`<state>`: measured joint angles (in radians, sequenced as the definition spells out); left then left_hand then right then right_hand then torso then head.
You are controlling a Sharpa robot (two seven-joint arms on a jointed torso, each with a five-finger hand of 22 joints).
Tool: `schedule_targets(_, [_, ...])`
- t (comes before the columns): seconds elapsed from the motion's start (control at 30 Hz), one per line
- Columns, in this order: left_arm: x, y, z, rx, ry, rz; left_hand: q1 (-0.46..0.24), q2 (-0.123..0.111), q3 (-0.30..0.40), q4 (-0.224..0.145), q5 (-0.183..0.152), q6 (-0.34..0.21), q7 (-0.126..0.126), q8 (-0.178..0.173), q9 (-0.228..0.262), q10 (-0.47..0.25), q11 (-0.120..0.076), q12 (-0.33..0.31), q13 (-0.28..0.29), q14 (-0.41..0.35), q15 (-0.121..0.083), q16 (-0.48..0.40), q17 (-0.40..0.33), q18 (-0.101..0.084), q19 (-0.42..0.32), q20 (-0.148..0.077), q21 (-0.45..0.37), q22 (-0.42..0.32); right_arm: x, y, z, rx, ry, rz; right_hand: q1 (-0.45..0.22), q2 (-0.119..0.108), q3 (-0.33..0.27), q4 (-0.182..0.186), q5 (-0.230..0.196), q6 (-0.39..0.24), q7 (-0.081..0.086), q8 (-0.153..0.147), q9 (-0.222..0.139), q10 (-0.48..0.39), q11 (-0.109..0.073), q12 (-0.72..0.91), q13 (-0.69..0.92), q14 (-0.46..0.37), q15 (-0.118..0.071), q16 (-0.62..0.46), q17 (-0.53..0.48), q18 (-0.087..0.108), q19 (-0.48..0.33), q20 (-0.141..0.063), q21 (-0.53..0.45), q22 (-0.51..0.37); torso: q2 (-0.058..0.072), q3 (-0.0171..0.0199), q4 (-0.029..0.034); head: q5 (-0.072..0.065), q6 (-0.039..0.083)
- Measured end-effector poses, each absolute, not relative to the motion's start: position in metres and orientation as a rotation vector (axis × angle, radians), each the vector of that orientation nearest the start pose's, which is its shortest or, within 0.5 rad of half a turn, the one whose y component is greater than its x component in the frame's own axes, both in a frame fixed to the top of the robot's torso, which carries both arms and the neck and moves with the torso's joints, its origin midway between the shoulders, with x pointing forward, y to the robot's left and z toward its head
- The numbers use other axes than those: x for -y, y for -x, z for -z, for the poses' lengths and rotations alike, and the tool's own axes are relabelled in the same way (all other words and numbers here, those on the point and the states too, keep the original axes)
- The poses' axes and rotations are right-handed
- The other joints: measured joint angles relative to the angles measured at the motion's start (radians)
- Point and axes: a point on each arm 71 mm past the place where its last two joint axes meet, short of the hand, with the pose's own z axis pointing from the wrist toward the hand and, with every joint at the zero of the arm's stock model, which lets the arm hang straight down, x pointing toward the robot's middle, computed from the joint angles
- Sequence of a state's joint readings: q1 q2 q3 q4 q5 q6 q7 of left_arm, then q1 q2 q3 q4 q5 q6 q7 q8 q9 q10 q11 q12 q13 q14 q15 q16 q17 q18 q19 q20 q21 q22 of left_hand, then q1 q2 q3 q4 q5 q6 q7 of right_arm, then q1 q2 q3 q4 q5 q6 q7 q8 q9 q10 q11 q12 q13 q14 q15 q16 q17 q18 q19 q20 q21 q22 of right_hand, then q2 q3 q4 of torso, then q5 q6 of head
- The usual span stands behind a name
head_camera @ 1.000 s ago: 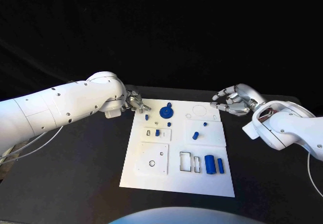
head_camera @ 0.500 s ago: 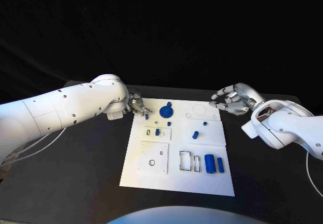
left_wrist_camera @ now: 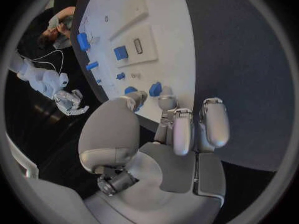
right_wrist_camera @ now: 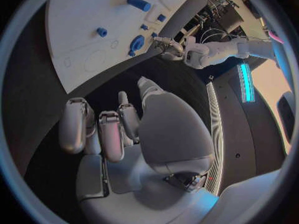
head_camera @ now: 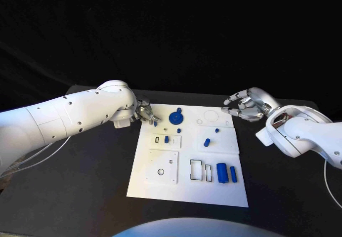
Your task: Assemble the parts on the task board
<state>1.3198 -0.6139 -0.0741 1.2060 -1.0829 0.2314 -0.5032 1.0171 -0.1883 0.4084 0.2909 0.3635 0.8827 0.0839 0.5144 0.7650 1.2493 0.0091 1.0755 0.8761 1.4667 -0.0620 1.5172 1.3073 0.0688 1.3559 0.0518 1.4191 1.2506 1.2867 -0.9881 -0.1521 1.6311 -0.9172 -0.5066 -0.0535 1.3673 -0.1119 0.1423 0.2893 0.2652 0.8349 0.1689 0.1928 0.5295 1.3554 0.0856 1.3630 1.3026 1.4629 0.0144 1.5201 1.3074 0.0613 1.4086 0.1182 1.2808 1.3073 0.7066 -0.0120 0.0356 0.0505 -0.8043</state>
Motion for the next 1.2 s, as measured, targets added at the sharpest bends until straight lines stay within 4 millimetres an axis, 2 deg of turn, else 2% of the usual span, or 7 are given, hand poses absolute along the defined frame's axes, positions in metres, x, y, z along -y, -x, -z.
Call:
schedule_targets(0.07, [-0.193, -0.5452, 0.1964, -2.302, 0.143, 0.309, 0.01, 0.004, 0.0, 0.0, 0.0, 0.004, -0.004, 0.0, -0.001, 0.0, 0.0, 0.0, 0.0, 0.0, 0.0, 0.0, 0.0, 0.0, 0.0, 0.0, 0.0, 0.001, 0.2532, -0.4685, 0.1736, -1.641, -0.407, -0.799, 0.0, 0.0, 0.0, 0.0, 0.0, 0.0, 0.0, 0.0, 0.0, 0.0, 0.0, 0.0, 0.0, 0.0, 0.0, 0.0, 0.0, 0.0, 0.0, 0.0, 0.0, 0.0, 0.0, 0.0002, -0.0001, 0.0, 0.0])
schedule_targets(0.13, [-0.1922, -0.5448, 0.1965, -2.303, 0.143, 0.312, 0.026, 0.02, 0.0, 0.0, 0.0, 0.01, -0.001, -0.007, -0.004, 0.0, 0.0, 0.0, -0.001, 0.0, 0.0, 0.0, 0.0, 0.0, 0.0, 0.0, 0.0, 0.002, 0.2531, -0.4686, 0.1737, -1.641, -0.407, -0.799, 0.0, 0.0, 0.0, 0.0, 0.0, 0.0, 0.0, 0.0, 0.0, 0.0, 0.0, 0.0, 0.0, 0.0, 0.0, 0.0, 0.0, 0.0, 0.0, 0.0, 0.0, 0.0, 0.0, 0.0005, -0.0001, 0.001, -0.001])
schedule_targets(0.2, [-0.1917, -0.5447, 0.1965, -2.303, 0.144, 0.315, 0.048, 0.027, 0.003, -0.002, 0.0, 0.013, -0.002, -0.011, -0.004, 0.0, 0.0, 0.0, -0.003, 0.0, 0.0, 0.0, 0.0, 0.0, 0.0, 0.0, 0.0, 0.002, 0.253, -0.4686, 0.1738, -1.641, -0.407, -0.799, 0.0, 0.0, 0.0, 0.0, 0.0, 0.0, 0.0, 0.0, 0.0, 0.0, 0.0, 0.0, 0.0, 0.0, 0.0, 0.0, 0.0, 0.0, 0.0, 0.0, 0.0, 0.001, 0.0, 0.0006, -0.0001, 0.001, -0.001])
schedule_targets(0.5, [-0.1912, -0.5449, 0.1962, -2.297, 0.161, 0.328, 0.196, 0.063, 0.06, -0.015, 0.0, 0.016, -0.005, -0.021, -0.003, -0.004, -0.004, 0.0, -0.007, 0.0, 0.0, -0.004, 0.0, 0.0, 0.0, 0.0, 0.0, 0.004, 0.2533, -0.4688, 0.1748, -1.642, -0.408, -0.798, 0.0, 0.0, 0.0, 0.0, 0.0, 0.0, 0.0, 0.0, 0.0, 0.0, 0.0, 0.0, 0.0, 0.0, 0.0, 0.0, 0.0, 0.0, 0.0, 0.0, 0.0, 0.001, 0.0, 0.0009, -0.0001, 0.001, -0.004])
schedule_targets(0.6, [-0.1913, -0.5451, 0.196, -2.294, 0.169, 0.333, 0.223, 0.065, 0.074, -0.02, 0.0, 0.02, -0.009, -0.024, 0.004, -0.004, -0.004, 0.0, -0.008, 0.0, 0.0, -0.004, 0.0, 0.0, 0.0, 0.0, 0.0, 0.005, 0.2535, -0.4688, 0.1752, -1.643, -0.408, -0.797, 0.0, 0.0, 0.0, 0.0, 0.0, 0.0, 0.0, 0.0, 0.0, 0.0, 0.0, 0.0, 0.0, 0.0, 0.0, 0.0, 0.0, 0.0, 0.0, 0.0, 0.0, 0.001, 0.0, 0.0009, -0.0003, 0.002, -0.005])
schedule_targets(0.83, [-0.1912, -0.5453, 0.1958, -2.29, 0.185, 0.344, 0.27, 0.065, 0.112, -0.033, -0.004, 0.023, -0.012, -0.001, 0.009, 0.002, -0.009, 0.0, -0.007, 0.0, 0.0, -0.004, 0.0, 0.0, 0.0, 0.0, 0.0, 0.006, 0.2536, -0.4686, 0.1762, -1.645, -0.409, -0.797, 0.0, 0.0, 0.0, 0.0, 0.0, 0.0, 0.0, 0.0, 0.0, 0.0, 0.0, 0.0, 0.0, 0.0, 0.0, 0.0, 0.0, 0.0, 0.0, 0.0, 0.0, 0.001, 0.0, 0.0009, -0.0007, 0.002, -0.006])
schedule_targets(1.2, [-0.1992, -0.5373, 0.193, -2.286, 0.236, 0.393, 0.307, 0.055, 0.151, 0.004, -0.008, 0.012, -0.016, 0.0, 0.009, 0.015, -0.022, 0.008, 0.006, 0.0, 0.0, -0.004, 0.0, 0.0, 0.0, 0.0, 0.0, 0.008, 0.2538, -0.4684, 0.1768, -1.646, -0.41, -0.797, 0.0, 0.0, 0.0, 0.0, 0.0, 0.0, 0.0, 0.0, 0.0, 0.0, 0.0, 0.0, 0.0, 0.0, 0.0, 0.0, 0.0, 0.0, 0.0, 0.0, 0.0, 0.0, -0.001, 0.0008, 0.0001, 0.001, -0.008])
